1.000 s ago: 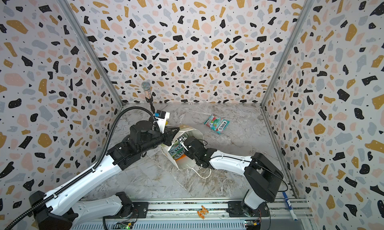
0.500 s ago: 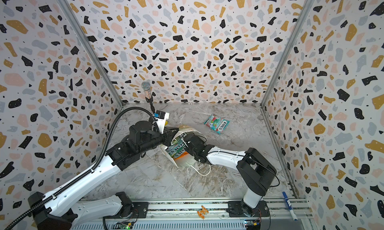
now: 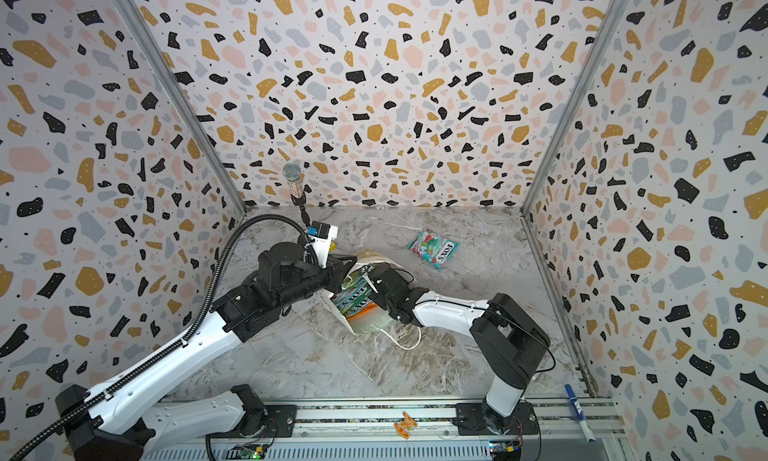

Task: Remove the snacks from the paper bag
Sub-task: 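Grasp the green Fox's packet inside the bag with the right gripper, then pull the green packet out of the bag with the right gripper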

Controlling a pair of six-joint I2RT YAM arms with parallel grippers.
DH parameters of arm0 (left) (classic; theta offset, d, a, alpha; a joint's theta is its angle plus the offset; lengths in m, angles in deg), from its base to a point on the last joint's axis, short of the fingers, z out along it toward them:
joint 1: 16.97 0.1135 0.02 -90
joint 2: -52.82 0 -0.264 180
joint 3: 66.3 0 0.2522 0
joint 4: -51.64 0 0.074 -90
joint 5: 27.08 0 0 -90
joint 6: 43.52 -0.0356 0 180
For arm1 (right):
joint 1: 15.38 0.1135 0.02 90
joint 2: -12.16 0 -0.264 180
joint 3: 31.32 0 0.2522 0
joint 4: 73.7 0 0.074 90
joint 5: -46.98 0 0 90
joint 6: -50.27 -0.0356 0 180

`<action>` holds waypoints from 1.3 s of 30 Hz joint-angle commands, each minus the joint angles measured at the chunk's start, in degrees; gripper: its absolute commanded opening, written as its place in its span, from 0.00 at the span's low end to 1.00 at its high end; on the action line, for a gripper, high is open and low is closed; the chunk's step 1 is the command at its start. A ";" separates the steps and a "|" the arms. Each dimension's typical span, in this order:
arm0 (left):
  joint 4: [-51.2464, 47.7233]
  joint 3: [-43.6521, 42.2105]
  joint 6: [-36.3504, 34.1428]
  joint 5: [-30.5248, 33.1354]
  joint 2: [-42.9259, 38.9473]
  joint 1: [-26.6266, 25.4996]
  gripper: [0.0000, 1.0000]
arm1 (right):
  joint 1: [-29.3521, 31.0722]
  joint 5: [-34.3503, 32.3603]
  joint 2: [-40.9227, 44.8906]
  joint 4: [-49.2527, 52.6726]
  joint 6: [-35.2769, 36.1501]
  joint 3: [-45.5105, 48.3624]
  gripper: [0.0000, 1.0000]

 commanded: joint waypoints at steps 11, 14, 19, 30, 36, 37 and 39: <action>2.29 0.25 1.63 5.93 -1.03 -0.17 0.00 | 0.41 5.53 16.23 0.56 -3.51 6.86 0.00; 2.36 0.21 1.92 6.06 -1.04 -0.12 0.00 | 1.10 7.24 20.24 2.52 -3.60 7.27 0.00; 2.48 0.28 2.40 5.78 -1.04 -0.13 0.00 | 2.29 8.10 27.41 6.59 -4.82 7.58 0.00; 2.57 0.29 2.76 4.90 -1.18 -0.17 0.00 | 2.61 8.10 42.22 13.65 -7.11 4.20 0.00; 2.40 0.30 1.86 4.28 -1.44 -0.17 0.00 | 0.41 5.29 44.91 17.34 -8.38 -0.37 0.00; 2.29 0.24 1.66 4.49 -1.47 -0.16 0.00 | -0.75 5.98 45.16 17.67 -8.72 -0.88 0.00; 2.13 0.14 1.61 4.81 -1.55 -0.17 0.00 | -4.23 8.63 45.27 18.20 -9.72 -2.01 0.00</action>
